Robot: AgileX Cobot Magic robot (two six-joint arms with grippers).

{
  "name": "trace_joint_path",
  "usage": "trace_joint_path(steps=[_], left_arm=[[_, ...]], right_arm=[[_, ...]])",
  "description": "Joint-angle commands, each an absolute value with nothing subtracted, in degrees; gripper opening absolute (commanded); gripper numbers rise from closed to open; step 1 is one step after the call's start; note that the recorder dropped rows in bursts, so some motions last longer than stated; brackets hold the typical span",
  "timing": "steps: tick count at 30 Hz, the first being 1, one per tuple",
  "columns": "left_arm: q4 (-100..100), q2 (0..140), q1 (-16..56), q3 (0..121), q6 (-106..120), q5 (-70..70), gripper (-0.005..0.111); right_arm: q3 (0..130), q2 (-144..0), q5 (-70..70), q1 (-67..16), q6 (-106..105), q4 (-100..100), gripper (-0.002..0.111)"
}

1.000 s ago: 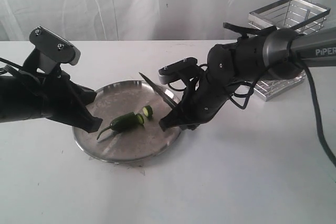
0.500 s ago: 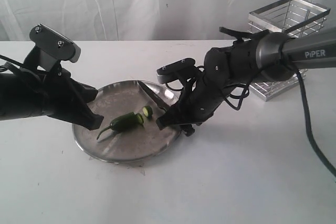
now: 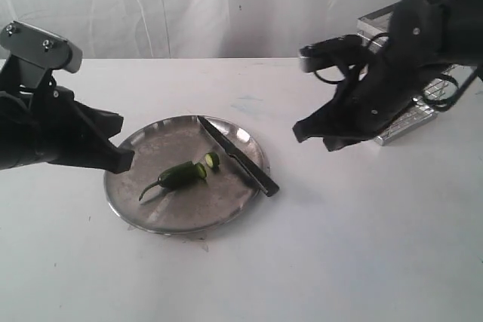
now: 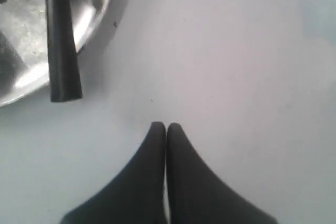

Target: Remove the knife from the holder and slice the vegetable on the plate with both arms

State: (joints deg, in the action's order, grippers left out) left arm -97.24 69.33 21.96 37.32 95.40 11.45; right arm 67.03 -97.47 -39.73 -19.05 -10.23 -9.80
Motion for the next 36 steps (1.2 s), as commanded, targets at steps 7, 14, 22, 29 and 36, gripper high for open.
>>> trace_joint_path(steps=[7,14,22,29,36], left_arm=[[-99.9,68.6,21.8,36.7,94.3,11.8,0.0],[-99.9,68.6,21.8,36.7,94.3,12.2,0.0],[-99.9,68.6,21.8,36.7,94.3,12.2,0.0],[-99.9,68.6,21.8,36.7,94.3,12.3,0.0],[-99.9,68.6,21.8,36.7,94.3,12.2,0.0]], right_arm=[[43.0,-64.8,-15.2,-15.4,-21.0,-28.7,0.0],[24.7,-41.1,1.1,-15.4,-19.4,-28.6,0.0],[22.6,-27.9,-13.2,-15.4,-19.3,-28.6,0.0],[22.6,-19.4,9.4,-15.3,-30.3,-25.0,0.0],[17.2,-4.9,12.4,0.4,-29.1,-28.1,0.0]])
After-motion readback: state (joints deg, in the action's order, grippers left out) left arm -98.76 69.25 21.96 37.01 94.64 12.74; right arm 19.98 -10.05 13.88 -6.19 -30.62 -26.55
